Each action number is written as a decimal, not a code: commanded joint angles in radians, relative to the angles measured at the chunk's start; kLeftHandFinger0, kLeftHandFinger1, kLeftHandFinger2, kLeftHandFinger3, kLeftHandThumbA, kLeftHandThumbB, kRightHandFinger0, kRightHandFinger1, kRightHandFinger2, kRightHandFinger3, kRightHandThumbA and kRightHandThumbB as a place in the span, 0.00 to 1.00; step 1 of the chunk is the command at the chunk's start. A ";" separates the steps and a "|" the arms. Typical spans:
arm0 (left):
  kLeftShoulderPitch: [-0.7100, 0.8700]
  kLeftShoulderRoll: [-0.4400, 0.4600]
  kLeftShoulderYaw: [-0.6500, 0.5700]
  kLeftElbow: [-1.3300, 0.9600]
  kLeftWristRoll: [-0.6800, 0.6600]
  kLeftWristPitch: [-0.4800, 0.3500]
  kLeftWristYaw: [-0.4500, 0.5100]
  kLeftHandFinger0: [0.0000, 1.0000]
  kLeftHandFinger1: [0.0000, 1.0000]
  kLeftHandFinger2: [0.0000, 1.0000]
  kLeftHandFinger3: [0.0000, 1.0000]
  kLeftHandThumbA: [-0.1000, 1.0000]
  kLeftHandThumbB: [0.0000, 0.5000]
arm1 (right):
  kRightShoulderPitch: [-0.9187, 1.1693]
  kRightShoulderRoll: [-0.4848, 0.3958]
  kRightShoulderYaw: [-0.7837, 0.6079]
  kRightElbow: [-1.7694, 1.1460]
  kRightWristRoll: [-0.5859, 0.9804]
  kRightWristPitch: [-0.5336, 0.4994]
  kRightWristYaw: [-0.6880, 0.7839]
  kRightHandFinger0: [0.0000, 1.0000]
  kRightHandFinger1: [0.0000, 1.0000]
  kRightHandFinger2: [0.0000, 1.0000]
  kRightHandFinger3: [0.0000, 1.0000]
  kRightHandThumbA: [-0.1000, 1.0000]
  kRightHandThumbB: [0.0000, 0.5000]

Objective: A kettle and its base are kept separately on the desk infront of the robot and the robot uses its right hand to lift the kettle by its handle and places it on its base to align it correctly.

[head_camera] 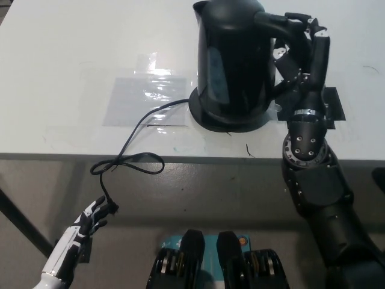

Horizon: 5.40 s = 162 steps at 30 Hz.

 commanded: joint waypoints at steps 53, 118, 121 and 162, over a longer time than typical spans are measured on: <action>-0.030 0.026 0.007 -0.015 -0.017 -0.026 -0.039 1.00 1.00 1.00 1.00 1.00 0.43 | -0.200 0.025 0.249 0.313 -0.096 -0.127 -0.245 0.00 0.05 0.47 0.58 0.00 0.25; -0.029 0.024 0.012 0.004 -0.009 -0.048 -0.031 1.00 1.00 1.00 1.00 1.00 0.48 | 0.112 -0.201 -0.084 -0.722 0.563 0.304 0.610 1.00 1.00 1.00 1.00 1.00 1.00; -0.036 0.028 0.013 0.008 -0.008 -0.050 -0.032 1.00 1.00 1.00 1.00 1.00 0.49 | 0.192 -0.215 -0.107 -0.963 0.420 0.289 0.543 1.00 1.00 1.00 1.00 1.00 1.00; 0.009 0.005 0.024 -0.012 0.001 -0.058 -0.010 1.00 1.00 1.00 1.00 1.00 0.54 | 0.975 -0.175 -0.046 -0.697 0.267 -0.085 0.644 1.00 1.00 1.00 1.00 1.00 0.76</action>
